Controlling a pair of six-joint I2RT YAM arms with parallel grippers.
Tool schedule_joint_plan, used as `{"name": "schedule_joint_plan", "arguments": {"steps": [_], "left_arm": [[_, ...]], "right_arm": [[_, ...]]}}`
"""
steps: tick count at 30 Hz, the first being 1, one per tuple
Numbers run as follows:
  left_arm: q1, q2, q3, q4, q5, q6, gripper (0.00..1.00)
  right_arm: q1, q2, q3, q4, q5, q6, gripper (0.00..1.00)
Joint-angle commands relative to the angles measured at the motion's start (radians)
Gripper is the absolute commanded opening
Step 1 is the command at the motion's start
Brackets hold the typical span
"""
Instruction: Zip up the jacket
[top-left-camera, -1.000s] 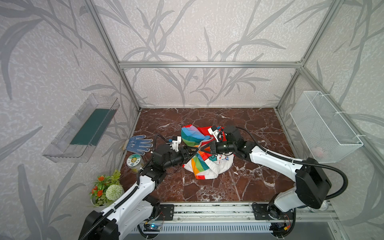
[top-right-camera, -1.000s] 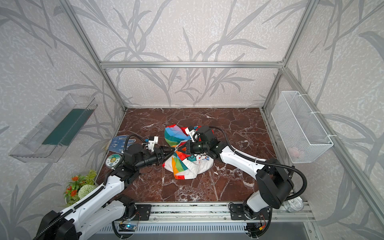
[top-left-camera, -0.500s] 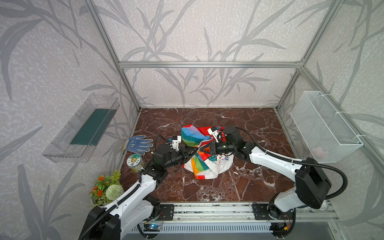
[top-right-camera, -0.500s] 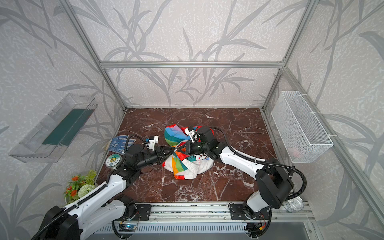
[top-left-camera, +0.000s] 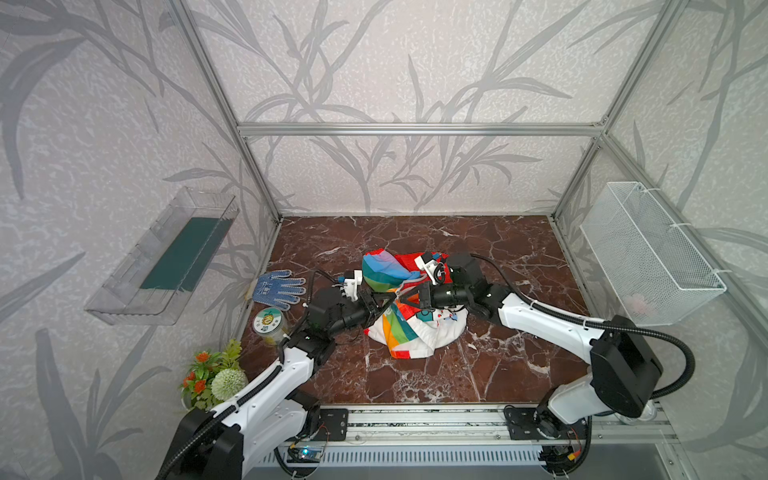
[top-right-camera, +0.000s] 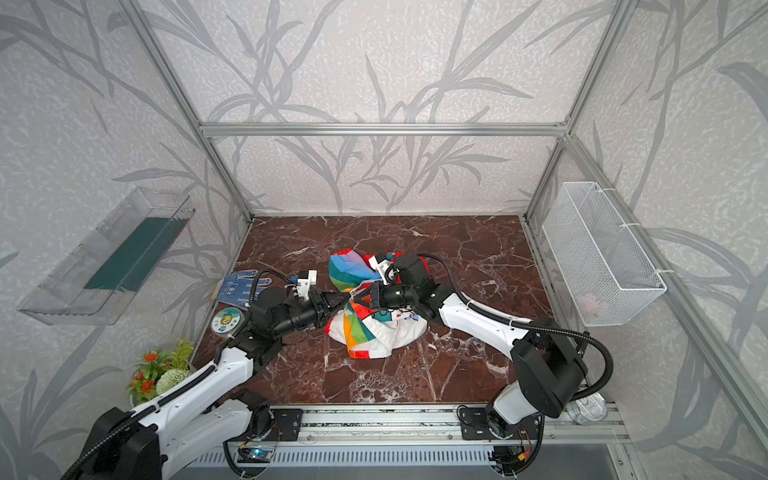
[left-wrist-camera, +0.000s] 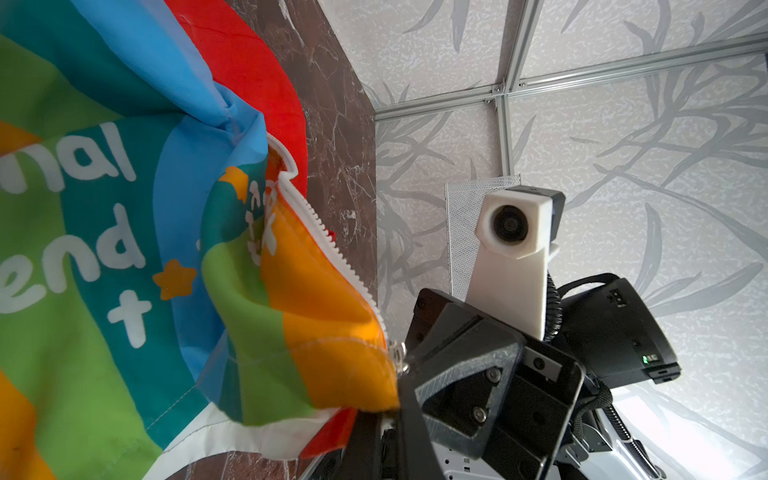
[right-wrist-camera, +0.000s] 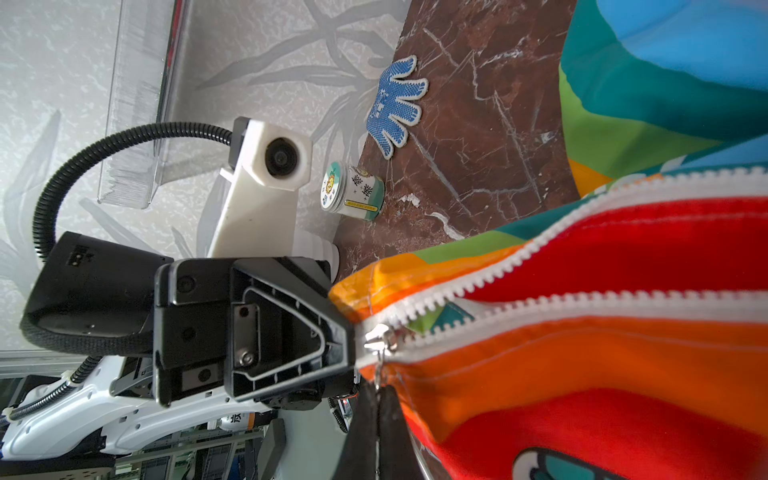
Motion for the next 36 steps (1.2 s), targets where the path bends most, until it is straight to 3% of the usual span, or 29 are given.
{"name": "schedule_joint_plan", "arguments": {"steps": [1,10,20,28,36], "left_arm": [[-0.009,-0.007,0.016,-0.017,0.009,0.011,0.0],[-0.006,-0.085,0.085,-0.354,-0.039,0.201,0.0],[0.011,-0.127,0.09,-0.498,-0.062,0.268,0.0],[0.131,-0.168,0.183,-0.662,-0.052,0.343,0.0],[0.222,0.061,0.513,-0.753,0.062,0.498,0.0]], "right_arm": [[0.006,-0.007,-0.008,0.023,-0.014,-0.003,0.0],[-0.006,0.002,0.025,-0.072,-0.012,-0.042,0.0],[-0.035,0.02,0.056,-0.154,-0.044,-0.08,0.0],[-0.08,0.008,0.096,-0.191,-0.033,-0.099,0.0],[-0.175,-0.008,0.28,-0.304,-0.026,-0.154,0.0]]}}
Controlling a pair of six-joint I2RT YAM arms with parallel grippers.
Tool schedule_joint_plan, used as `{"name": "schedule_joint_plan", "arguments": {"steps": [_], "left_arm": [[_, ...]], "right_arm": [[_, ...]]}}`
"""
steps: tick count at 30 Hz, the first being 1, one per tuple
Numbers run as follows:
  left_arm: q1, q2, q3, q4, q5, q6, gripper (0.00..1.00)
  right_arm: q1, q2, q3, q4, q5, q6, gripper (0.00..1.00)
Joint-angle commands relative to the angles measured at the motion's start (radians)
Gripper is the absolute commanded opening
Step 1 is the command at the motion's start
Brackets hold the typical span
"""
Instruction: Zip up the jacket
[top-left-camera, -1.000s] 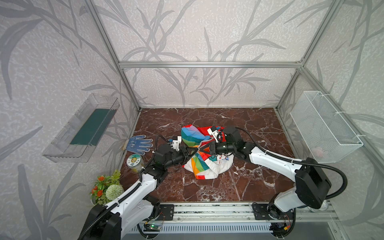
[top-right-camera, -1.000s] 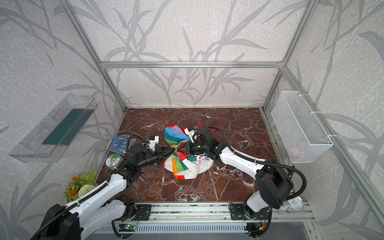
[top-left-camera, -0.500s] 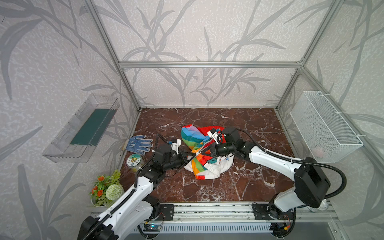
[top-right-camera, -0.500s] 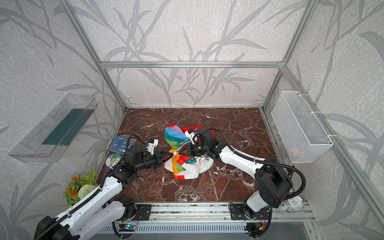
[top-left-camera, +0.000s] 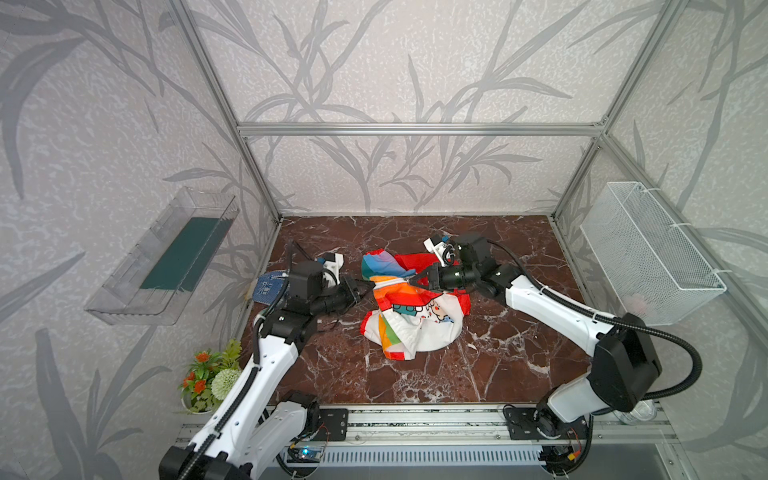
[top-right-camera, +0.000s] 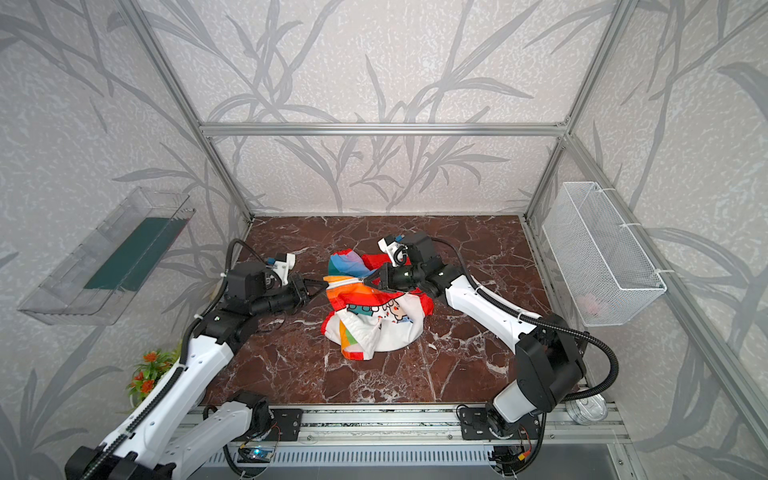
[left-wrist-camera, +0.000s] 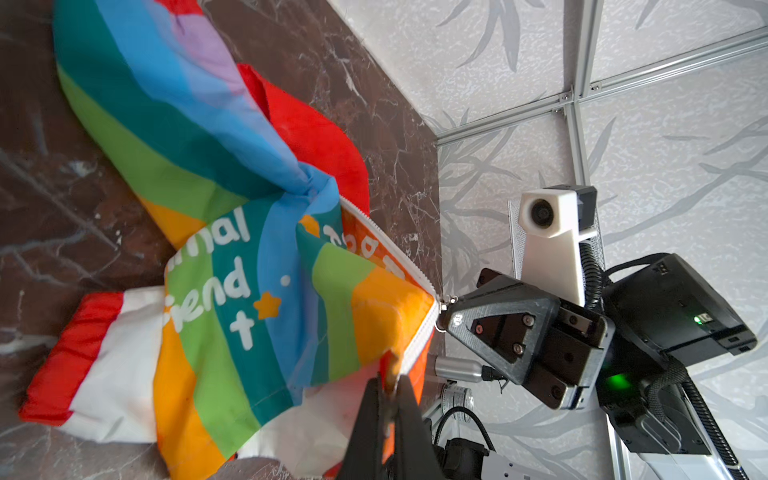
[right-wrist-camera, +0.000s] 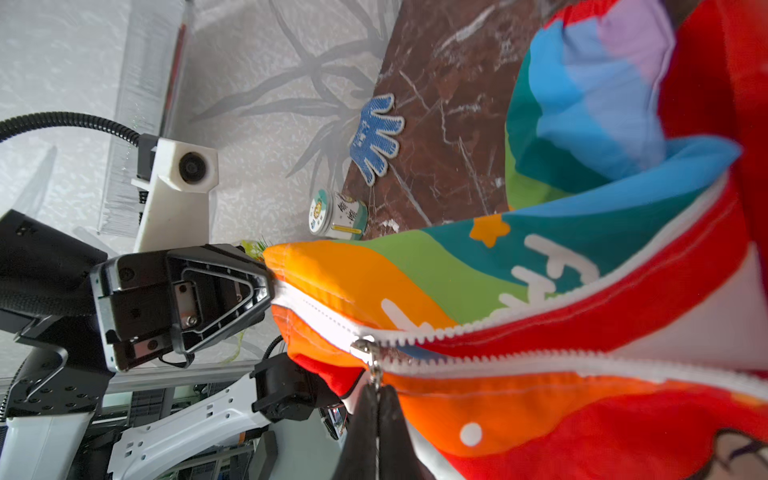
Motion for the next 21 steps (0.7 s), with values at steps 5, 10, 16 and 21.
{"name": "schedule_joint_plan", "arguments": {"steps": [5,10,16,21], "left_arm": [[0.072,0.19,0.296,-0.172,0.06,0.212,0.0],[0.087,0.314,0.492,-0.173,0.109,0.218,0.0],[0.085,0.411,0.696,-0.132,0.152,0.17,0.0],[0.087,0.48,0.854,-0.143,0.164,0.162,0.0]], "right_arm": [[-0.113,-0.073,0.095,-0.064,0.036,-0.044,0.0],[-0.185,-0.121,0.139,-0.098,0.048,-0.061,0.0],[-0.244,-0.193,0.184,-0.163,0.097,-0.101,0.0],[-0.311,-0.242,0.205,-0.188,0.115,-0.112,0.0]]}}
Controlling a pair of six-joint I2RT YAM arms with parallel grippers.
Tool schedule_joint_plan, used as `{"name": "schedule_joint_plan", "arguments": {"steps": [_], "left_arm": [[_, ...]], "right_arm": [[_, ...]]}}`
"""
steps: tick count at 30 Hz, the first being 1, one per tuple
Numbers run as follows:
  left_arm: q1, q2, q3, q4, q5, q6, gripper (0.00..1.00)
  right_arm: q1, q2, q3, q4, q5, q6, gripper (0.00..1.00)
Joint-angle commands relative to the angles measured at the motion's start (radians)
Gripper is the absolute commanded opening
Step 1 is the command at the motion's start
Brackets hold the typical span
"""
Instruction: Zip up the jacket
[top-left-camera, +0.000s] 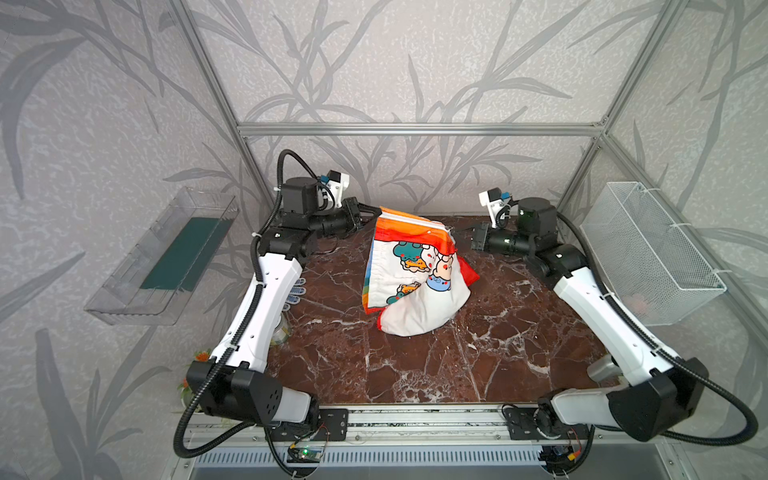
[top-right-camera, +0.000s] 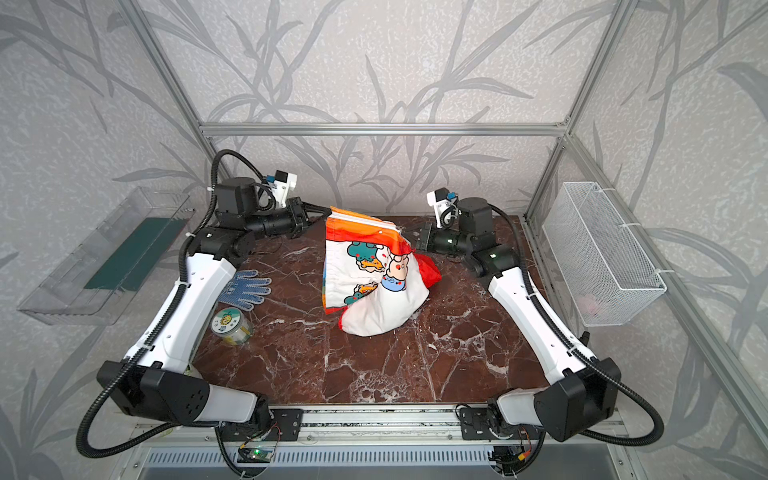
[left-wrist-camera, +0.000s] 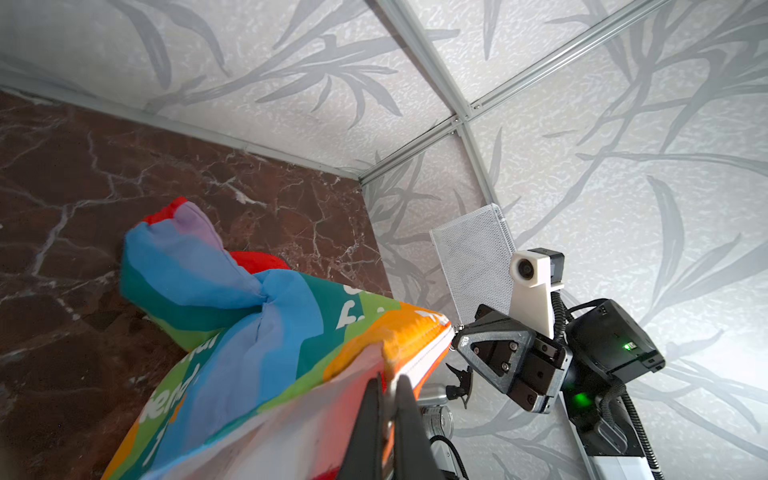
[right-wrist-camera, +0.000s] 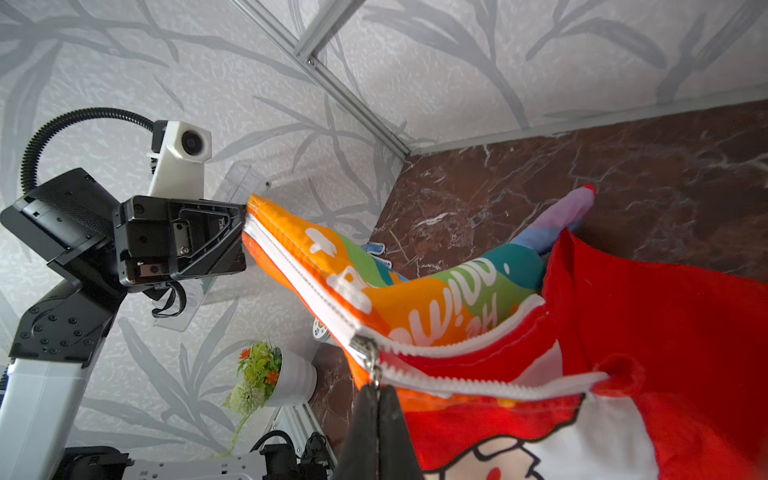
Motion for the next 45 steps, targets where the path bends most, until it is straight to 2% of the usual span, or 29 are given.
{"name": "schedule_joint_plan", "arguments": {"steps": [1,5,8,11,18,22,25,31,38,43,45], "left_arm": [[0.023,0.028,0.105,0.007,-0.009,-0.004,0.0],[0.04,0.061,0.177,-0.025,-0.012,0.017,0.0],[0.065,0.049,0.119,-0.068,-0.023,0.046,0.0],[0.094,-0.01,-0.036,-0.132,-0.062,0.116,0.0],[0.141,-0.184,-0.425,-0.238,-0.146,0.218,0.0],[0.152,-0.246,-0.599,-0.249,-0.178,0.239,0.0],[0.172,-0.262,-0.672,-0.273,-0.21,0.266,0.0],[0.255,-0.257,-0.715,-0.331,-0.266,0.289,0.0],[0.33,-0.259,-0.688,-0.409,-0.36,0.321,0.0],[0.365,-0.243,-0.676,-0.447,-0.39,0.326,0.0],[0.374,-0.24,-0.68,-0.435,-0.361,0.332,0.0]], "right_arm": [[-0.06,-0.046,0.049,-0.053,0.058,-0.032,0.0],[-0.105,-0.063,0.075,-0.096,0.068,-0.059,0.0],[-0.118,-0.073,0.049,-0.124,0.063,-0.069,0.0],[-0.098,-0.108,-0.079,-0.082,0.052,-0.04,0.0],[0.103,-0.141,-0.434,0.097,0.105,0.125,0.0],[0.175,-0.087,-0.547,0.162,0.107,0.187,0.0],[0.185,-0.049,-0.593,0.208,0.096,0.22,0.0],[0.185,0.052,-0.555,0.205,0.067,0.195,0.0],[0.19,0.187,-0.448,0.225,0.024,0.18,0.0],[0.189,0.199,-0.435,0.213,0.064,0.174,0.0],[0.186,0.182,-0.442,0.226,0.078,0.18,0.0]]}}
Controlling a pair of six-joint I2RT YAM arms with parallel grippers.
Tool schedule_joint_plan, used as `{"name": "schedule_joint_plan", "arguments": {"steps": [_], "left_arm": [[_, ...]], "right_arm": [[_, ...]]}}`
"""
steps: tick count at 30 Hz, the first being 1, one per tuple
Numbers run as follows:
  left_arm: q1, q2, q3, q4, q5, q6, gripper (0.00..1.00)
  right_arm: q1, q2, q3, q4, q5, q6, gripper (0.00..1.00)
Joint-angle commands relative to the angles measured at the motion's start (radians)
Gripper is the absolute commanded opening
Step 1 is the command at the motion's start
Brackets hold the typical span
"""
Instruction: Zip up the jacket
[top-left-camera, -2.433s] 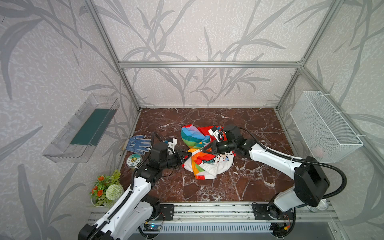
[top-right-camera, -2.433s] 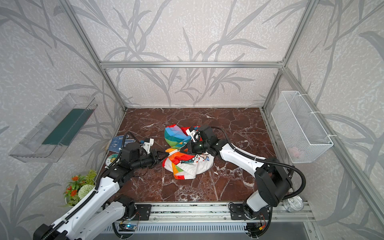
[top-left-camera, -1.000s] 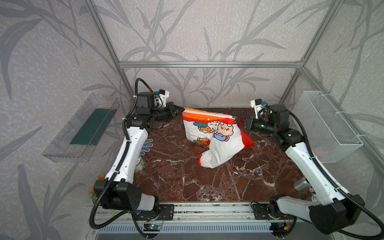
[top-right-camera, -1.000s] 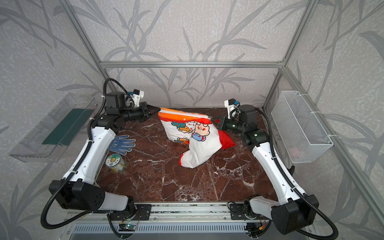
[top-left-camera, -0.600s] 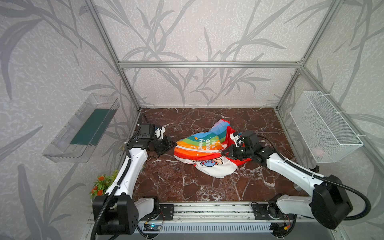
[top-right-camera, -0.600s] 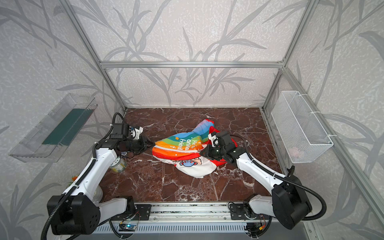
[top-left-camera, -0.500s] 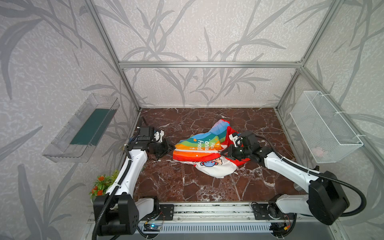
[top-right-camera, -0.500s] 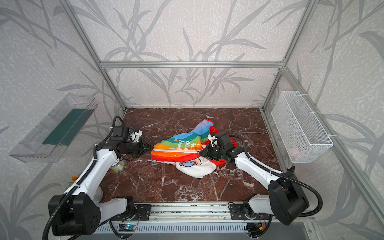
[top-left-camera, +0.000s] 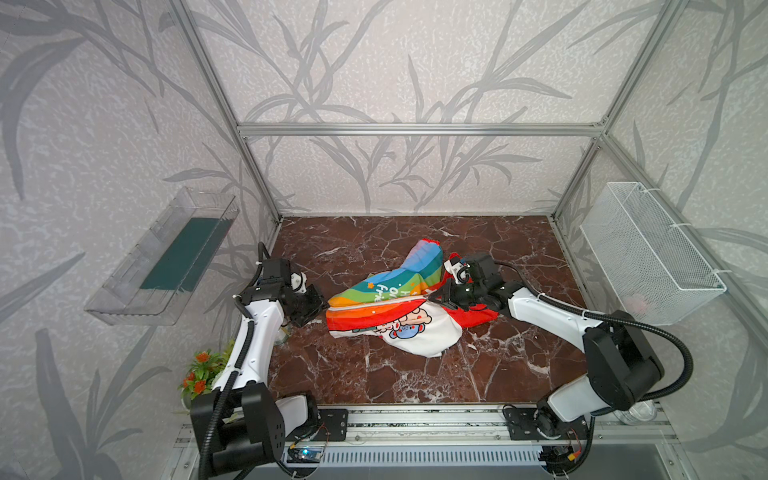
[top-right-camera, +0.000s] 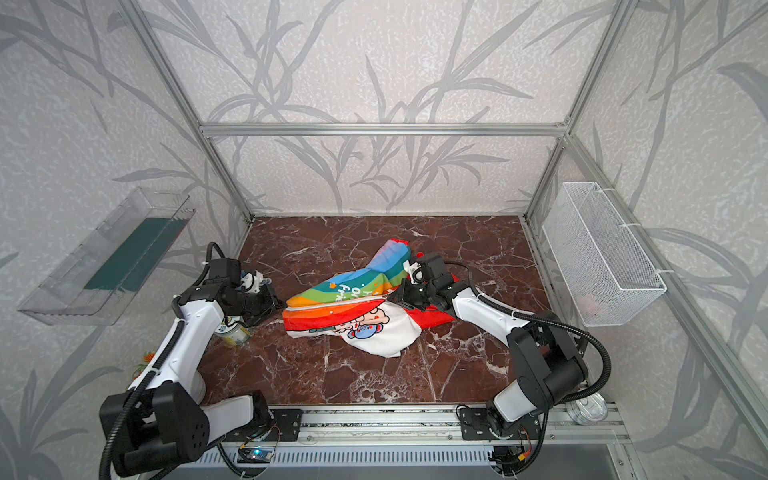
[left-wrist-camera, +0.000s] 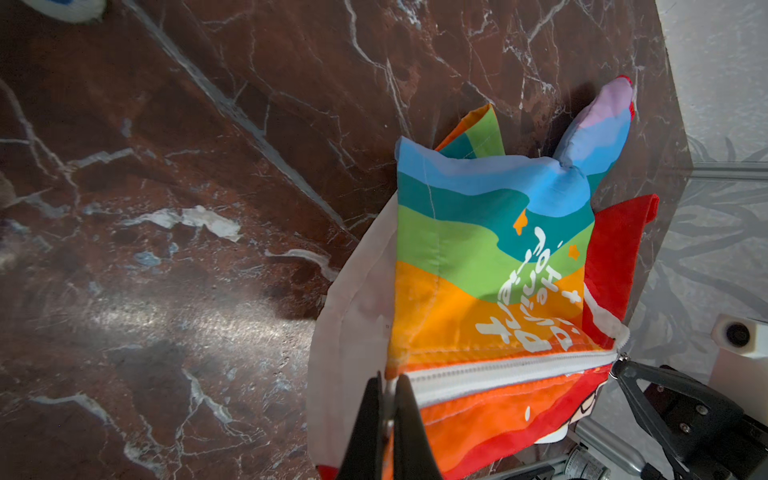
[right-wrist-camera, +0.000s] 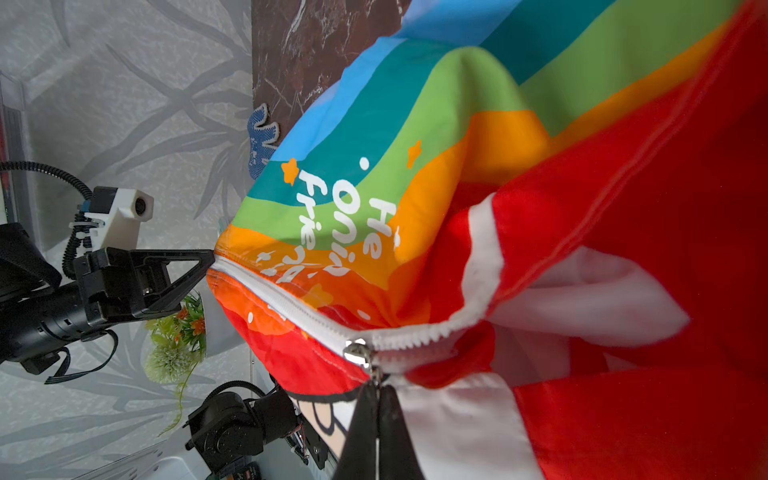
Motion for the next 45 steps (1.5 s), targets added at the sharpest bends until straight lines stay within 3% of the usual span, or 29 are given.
{"name": "schedule_joint_plan", "arguments": {"steps": [1,7,16,21,26,31,45], "left_arm": [[0.021,0.009,0.027,-0.035,-0.013,0.04,0.0],[0.019,0.017,0.069,0.021,0.114,-0.007,0.0],[-0.022,0.042,0.27,0.033,0.195,-0.063,0.0],[-0.024,0.091,0.271,-0.027,0.058,-0.002,0.0],[-0.033,0.105,0.209,0.032,0.095,-0.034,0.0],[-0.036,0.136,0.173,0.019,0.049,-0.002,0.0],[-0.067,0.151,0.103,0.031,0.048,-0.001,0.0]], "right_arm": [[-0.007,-0.033,0.02,-0.005,0.051,-0.016,0.0],[-0.03,-0.135,0.114,-0.121,0.1,-0.06,0.0],[-0.099,-0.292,0.242,-0.285,0.205,-0.132,0.0],[-0.115,-0.301,0.207,-0.319,0.219,-0.144,0.0],[-0.115,-0.271,0.057,-0.156,0.128,-0.057,0.0],[-0.11,-0.222,0.052,-0.225,0.131,-0.102,0.0],[-0.093,-0.181,-0.011,-0.245,0.118,-0.096,0.0]]}}
